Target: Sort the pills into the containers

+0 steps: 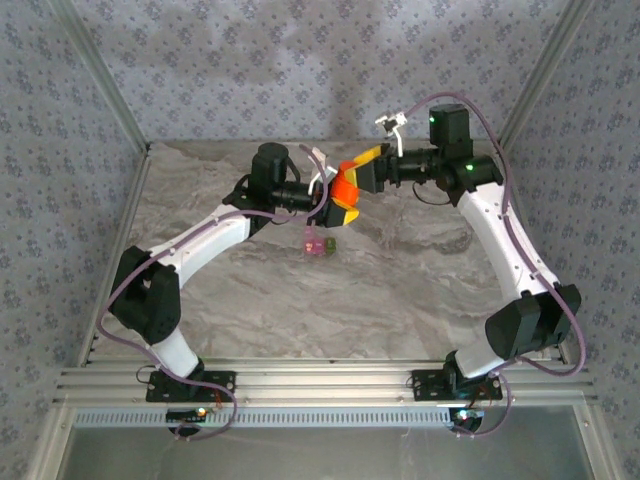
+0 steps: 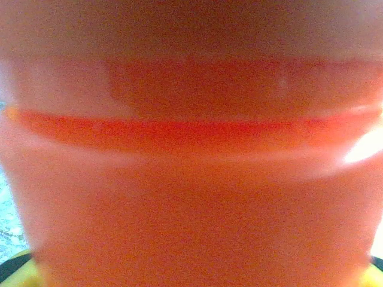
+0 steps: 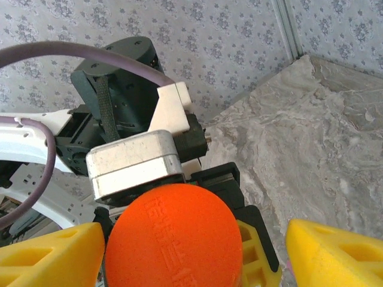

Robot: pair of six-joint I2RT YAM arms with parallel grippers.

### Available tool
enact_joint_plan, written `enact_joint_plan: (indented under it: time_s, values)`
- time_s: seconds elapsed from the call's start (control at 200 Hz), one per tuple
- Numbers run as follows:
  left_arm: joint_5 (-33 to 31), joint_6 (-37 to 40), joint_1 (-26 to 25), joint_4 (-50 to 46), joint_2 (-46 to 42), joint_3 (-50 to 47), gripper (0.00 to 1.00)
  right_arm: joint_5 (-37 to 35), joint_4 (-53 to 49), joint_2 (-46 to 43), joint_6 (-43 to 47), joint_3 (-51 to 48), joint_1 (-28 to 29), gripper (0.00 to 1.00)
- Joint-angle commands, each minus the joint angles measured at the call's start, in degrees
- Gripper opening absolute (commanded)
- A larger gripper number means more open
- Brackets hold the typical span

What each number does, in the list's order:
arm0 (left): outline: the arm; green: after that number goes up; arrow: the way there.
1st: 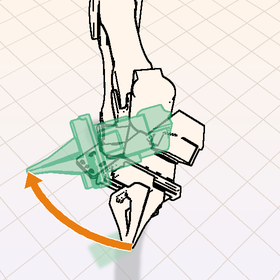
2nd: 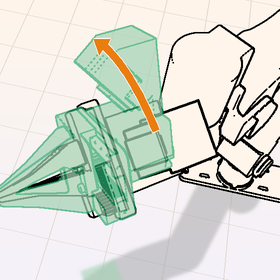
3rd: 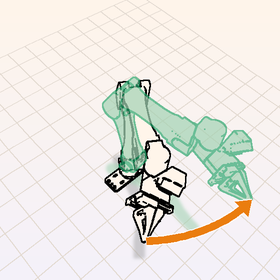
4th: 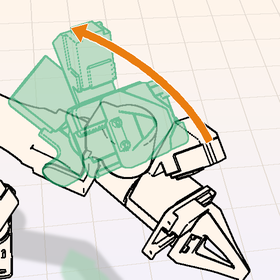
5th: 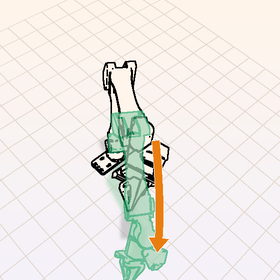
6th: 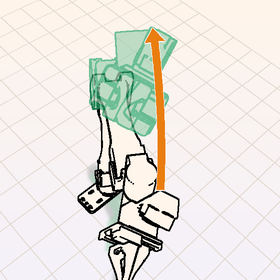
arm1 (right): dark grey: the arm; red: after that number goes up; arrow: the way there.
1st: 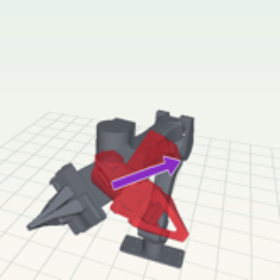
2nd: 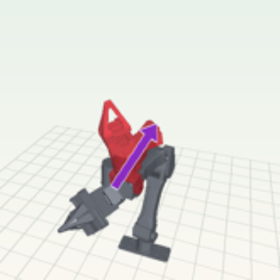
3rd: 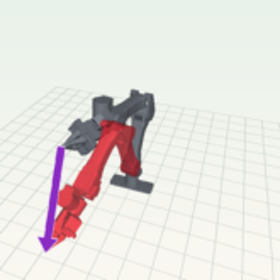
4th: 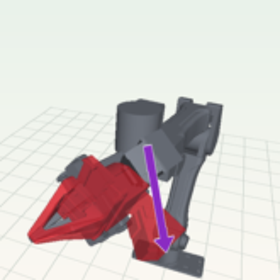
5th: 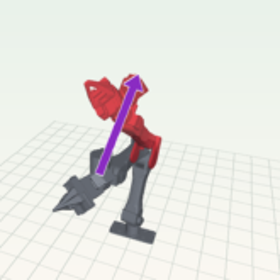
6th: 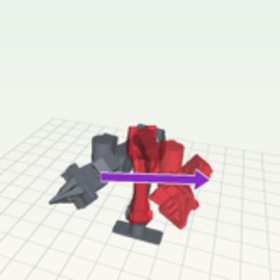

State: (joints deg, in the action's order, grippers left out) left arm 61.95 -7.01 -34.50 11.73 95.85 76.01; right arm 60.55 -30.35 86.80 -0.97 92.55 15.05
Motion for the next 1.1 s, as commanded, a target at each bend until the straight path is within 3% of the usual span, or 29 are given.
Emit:
enact_joint_plan:
  time_s: [0.0, 0.26, 0.465, 0.64, 0.929, 1.024, 1.094]
  values:
    - [0.88, 1.11, -0.22, 1.17, -0.03, 1.92, 0.0, 1.32, -2.16, 0.3, 1.68, 1.27, 0.35, 0.77]
    - [-0.56, 1.01, -0.23, 1.61, -0.14, 1.63, 0.0, -2.81, 0.3, -0.21, -0.89, -0.54, 0.64, 0.54]
    - [-10.15, -0.13, -0.51, 6.07, -1.01, -0.9, 0.0, -16.79, 5.64, -2.3, -7.4, -6.58, 4.04, 0.46]
    - [-20.49, -0.94, -2.31, 11.35, -1.25, -3.84, 0.0, -28.59, 13.21, -3.75, -14.68, -12.73, 8.06, 0.46]
    - [-26.59, -3.96, -4.3, 19.58, -0.05, -7.05, 0.0, -30.34, 16.81, -2.09, -16.71, -14.24, 9.76, 0.47]
    - [-27.21, -4.07, -4.23, 19.66, 0.12, -7.19, 0.0, -29.91, 15.83, -2.46, -16.09, -13.6, 9.06, 0.54]
    - [-27.58, -3.99, -4.04, 19.29, 0.12, -7.19, 0.0, -28.62, 15.68, -3.26, -15.84, -13.63, 7.82, 0.71]
